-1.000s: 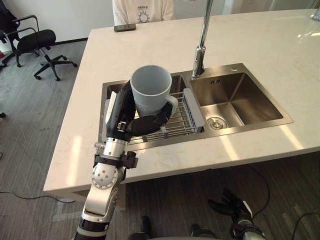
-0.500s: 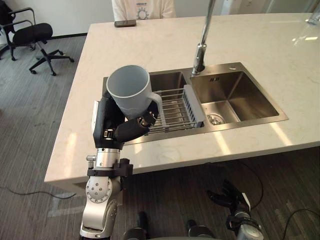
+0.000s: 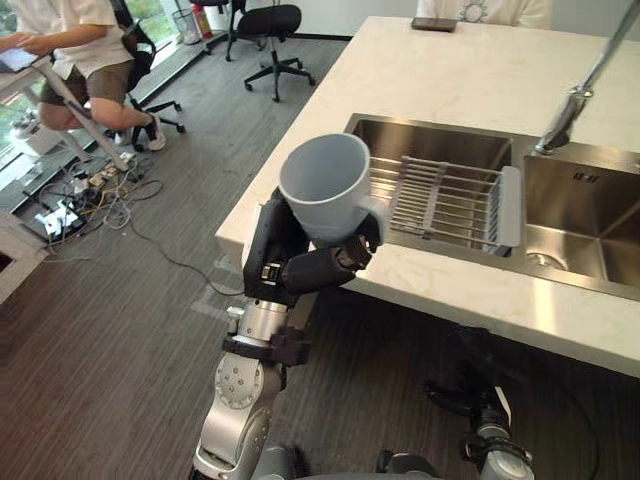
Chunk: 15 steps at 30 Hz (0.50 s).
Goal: Walk over to the sink, pick up the cup, carry it to the dishwasher, place the cup inside the dishwasher, then close the dishwasher door
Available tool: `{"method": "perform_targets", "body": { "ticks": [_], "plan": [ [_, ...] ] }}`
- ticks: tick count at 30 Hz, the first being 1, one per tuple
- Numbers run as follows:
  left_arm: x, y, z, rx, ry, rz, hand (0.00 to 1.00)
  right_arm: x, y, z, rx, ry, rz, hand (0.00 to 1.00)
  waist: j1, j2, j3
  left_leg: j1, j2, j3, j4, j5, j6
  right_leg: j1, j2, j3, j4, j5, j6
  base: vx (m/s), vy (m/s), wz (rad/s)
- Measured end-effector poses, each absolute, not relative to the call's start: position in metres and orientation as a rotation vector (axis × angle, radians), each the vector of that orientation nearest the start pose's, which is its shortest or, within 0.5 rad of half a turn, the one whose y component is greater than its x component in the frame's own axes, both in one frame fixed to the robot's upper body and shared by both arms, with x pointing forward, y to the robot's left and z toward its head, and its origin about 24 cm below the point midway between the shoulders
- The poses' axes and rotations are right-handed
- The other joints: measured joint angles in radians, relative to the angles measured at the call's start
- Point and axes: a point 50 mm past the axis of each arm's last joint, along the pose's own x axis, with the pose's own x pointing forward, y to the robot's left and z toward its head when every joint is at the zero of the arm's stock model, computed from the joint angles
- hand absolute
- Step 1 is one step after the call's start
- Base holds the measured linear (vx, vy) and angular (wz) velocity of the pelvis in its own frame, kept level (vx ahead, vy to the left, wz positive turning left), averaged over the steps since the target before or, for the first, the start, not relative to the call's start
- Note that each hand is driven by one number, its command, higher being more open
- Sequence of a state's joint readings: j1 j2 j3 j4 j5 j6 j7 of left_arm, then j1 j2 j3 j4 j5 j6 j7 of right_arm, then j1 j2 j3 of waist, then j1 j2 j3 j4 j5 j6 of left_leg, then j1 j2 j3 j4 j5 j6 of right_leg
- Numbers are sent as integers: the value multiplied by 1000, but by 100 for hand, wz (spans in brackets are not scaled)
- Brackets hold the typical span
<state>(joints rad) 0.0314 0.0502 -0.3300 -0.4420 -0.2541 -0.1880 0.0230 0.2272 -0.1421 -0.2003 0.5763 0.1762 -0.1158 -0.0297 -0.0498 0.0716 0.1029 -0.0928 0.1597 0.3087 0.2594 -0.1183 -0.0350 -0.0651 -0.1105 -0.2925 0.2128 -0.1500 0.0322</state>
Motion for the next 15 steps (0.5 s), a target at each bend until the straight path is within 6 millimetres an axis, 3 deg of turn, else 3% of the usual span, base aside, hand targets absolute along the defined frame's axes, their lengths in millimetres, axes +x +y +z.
{"method": "perform_targets", "body": {
  "ticks": [1, 4, 7, 10, 11, 13, 14, 15],
  "plan": [
    [219, 86, 147, -314, -534, -333, 30, 130, -245, -105, 62, 653, -390, 90, 3, 10, -12, 25, -10, -1, -90, 11, -35, -1, 0, -22, -16, 13, 12, -21, 210, 46],
    [225, 98, 127, -260, -454, -283, 30, 134, -228, -110, 104, 665, -358, 90, 14, -29, -19, 37, -42, -6, -108, 22, -25, 24, -17, -29, -49, 39, 25, -9, 133, 17],
    [225, 108, 118, -245, -412, -234, 30, 138, -224, -110, 115, 660, -349, 90, 20, -36, -20, 43, -62, -14, -108, 13, -8, 37, -36, -38, -50, 45, 29, 1, 118, 14],
    [223, 112, 114, -242, -396, -214, 30, 137, -226, -114, 108, 688, -353, 90, 33, -50, -11, 48, -95, -42, -69, -28, 11, 34, -96, -51, 59, -7, 46, -5, 121, 30],
    [221, 112, 113, -247, -390, -211, 30, 136, -227, -115, 102, 696, -354, 90, 27, -54, -6, 50, -111, -67, -38, -67, 20, 21, -127, -47, 157, -37, 41, 5, 150, 72],
    [219, 112, 111, -257, -379, -207, 30, 132, -228, -117, 100, 717, -356, 90, 19, -59, -4, 59, -137, -126, -7, -88, 41, -26, -161, 30, 347, -37, 28, 61, 133, 93],
    [218, 113, 112, -253, -385, -205, 30, 130, -227, -118, 101, 725, -355, 90, 16, -69, 1, 76, -155, -171, -6, -91, 54, -74, -159, 130, 473, -24, -10, 119, 74, 109],
    [217, 115, 111, -250, -381, -198, 30, 126, -223, -120, 107, 741, -342, 90, 14, -68, -4, 75, -154, -217, 0, -93, 63, -106, -99, 242, 502, -87, -5, 121, 32, 114]
  ]
}}
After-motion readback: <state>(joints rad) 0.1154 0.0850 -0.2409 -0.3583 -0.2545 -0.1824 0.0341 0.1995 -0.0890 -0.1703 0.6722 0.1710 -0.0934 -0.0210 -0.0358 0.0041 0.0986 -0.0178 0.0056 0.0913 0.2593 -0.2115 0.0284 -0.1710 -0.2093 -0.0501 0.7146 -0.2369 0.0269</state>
